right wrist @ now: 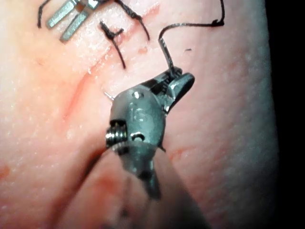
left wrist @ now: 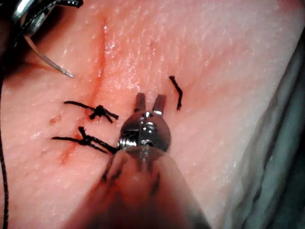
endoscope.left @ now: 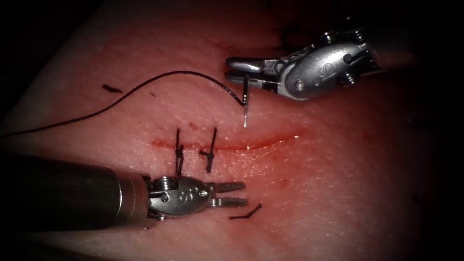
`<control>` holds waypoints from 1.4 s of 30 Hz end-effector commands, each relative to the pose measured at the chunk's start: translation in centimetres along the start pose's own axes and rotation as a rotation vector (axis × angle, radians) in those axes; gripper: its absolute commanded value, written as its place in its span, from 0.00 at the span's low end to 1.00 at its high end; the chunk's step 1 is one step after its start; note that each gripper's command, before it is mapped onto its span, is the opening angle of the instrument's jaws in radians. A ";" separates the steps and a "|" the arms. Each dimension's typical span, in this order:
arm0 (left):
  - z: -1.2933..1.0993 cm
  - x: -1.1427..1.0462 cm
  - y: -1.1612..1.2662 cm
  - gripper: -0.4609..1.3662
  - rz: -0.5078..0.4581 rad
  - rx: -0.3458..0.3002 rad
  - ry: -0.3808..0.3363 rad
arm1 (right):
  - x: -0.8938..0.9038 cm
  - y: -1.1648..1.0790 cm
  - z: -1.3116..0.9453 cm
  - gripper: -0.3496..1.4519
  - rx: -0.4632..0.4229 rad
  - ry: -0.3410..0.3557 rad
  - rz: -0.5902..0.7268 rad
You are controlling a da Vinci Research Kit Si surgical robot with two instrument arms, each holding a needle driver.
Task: Wound Closure
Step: Use the right gripper to throw the needle through the skin above the incision
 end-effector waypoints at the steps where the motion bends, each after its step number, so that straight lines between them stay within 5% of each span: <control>1: 0.00 0.00 0.00 0.35 0.000 0.003 0.000 | 0.01 -0.01 0.02 0.00 -0.014 0.006 -0.047; 12: -0.04 0.00 0.01 0.36 0.000 0.003 -0.001 | 0.04 -0.24 0.03 0.00 -0.061 0.019 -0.147; 25: -0.06 0.02 -0.01 0.36 -0.001 0.002 -0.005 | 0.08 -1.05 0.06 0.00 -0.068 0.006 -0.144; 42: -0.05 0.07 -0.06 0.36 -0.005 -0.001 -0.004 | -0.11 -1.24 -0.23 0.00 -0.070 -0.057 -0.051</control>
